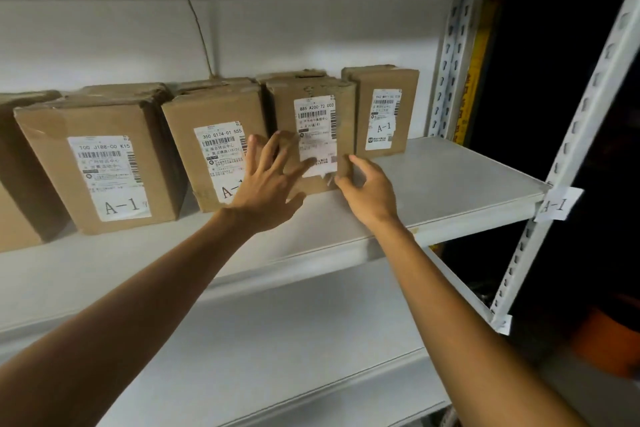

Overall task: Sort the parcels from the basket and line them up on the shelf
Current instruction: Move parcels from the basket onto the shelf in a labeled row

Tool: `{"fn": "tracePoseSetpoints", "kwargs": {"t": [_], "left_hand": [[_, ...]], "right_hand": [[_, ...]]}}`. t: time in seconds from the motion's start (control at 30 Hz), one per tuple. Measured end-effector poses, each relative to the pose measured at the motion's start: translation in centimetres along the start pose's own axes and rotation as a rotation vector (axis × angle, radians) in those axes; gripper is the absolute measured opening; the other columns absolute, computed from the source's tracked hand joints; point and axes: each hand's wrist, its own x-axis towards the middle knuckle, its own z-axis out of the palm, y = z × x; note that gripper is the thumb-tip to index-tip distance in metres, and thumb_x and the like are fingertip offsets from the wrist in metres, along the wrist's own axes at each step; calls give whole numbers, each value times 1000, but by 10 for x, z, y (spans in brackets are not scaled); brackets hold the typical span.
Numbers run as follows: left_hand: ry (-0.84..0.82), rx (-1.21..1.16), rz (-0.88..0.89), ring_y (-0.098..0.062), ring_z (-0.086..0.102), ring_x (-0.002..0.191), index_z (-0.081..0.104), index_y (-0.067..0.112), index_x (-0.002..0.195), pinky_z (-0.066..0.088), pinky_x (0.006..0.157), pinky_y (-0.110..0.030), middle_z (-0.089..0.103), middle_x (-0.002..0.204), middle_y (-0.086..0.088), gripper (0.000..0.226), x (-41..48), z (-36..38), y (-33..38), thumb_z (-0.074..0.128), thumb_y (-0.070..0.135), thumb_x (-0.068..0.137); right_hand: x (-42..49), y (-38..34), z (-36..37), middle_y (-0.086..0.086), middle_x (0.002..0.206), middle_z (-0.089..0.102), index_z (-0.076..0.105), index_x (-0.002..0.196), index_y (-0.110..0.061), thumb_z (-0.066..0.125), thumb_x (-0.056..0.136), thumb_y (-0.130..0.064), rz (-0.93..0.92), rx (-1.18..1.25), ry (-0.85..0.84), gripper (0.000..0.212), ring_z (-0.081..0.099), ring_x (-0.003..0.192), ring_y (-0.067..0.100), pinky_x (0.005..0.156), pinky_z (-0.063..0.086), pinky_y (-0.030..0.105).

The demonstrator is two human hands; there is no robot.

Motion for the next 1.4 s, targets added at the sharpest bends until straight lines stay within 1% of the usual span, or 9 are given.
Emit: {"fn": "tracePoseSetpoints", "kwargs": {"t": [0.07,0.23,0.6,0.73,0.87,1.03,1.13,1.23,1.4], "left_hand": [[-31,-113,13,-32,11,144,42,27,142,-3,112,-60,27,154,-11,58,-1,-5,8,59,38,88],[-309,-449,90,-24,8,145,22,39,148,5,116,-44,20,157,0,55,-8,-15,39,41,47,97],[-521,-923,386,-28,34,137,34,28,146,29,114,-44,36,150,-7,51,-62,-49,162,49,38,97],[-614,-966,487,-30,34,137,32,38,144,33,110,-51,38,148,-7,53,-85,-49,204,50,44,95],[-743,-1143,495,-24,39,136,33,32,146,37,109,-42,37,150,-4,52,-111,-62,253,51,36,97],[-842,-1132,585,-22,42,133,33,33,146,39,108,-43,39,149,-1,53,-156,-75,323,51,38,96],[-853,-1090,681,-21,44,130,36,32,144,37,100,-30,43,146,-2,51,-189,-81,364,52,35,96],[-896,-1025,770,-19,43,131,38,30,143,37,96,-28,44,145,-1,49,-223,-88,403,53,31,97],[-967,-947,850,-22,44,131,39,21,144,35,95,-25,44,146,-4,50,-272,-86,455,54,26,96]], "right_hand": [[-18,0,-12,0,149,44,47,142,-23,62,91,-39,1,-103,-12,56,40,136,21,113,35,37],[-67,2,-47,4,147,46,42,146,-20,60,91,-46,140,-365,117,63,42,135,27,108,37,38],[-239,13,-121,4,155,34,33,151,-23,56,95,-39,528,-288,340,62,33,142,24,113,29,35],[-293,23,-143,5,153,36,32,151,-25,57,95,-39,641,-280,389,63,38,139,24,108,35,33],[-341,32,-160,3,143,45,37,148,-19,57,95,-38,717,-289,431,59,44,132,22,107,39,34],[-418,54,-179,4,136,54,46,142,-18,58,94,-35,800,-264,482,52,54,121,21,89,40,25],[-471,63,-193,8,142,50,45,143,-14,56,97,-27,843,-260,513,49,49,127,23,87,32,16],[-527,77,-206,10,142,51,47,141,-12,57,97,-30,919,-225,529,49,52,124,25,89,36,23],[-600,111,-212,11,143,50,48,139,-8,59,95,-32,992,-126,551,52,47,131,27,108,38,39]]}}
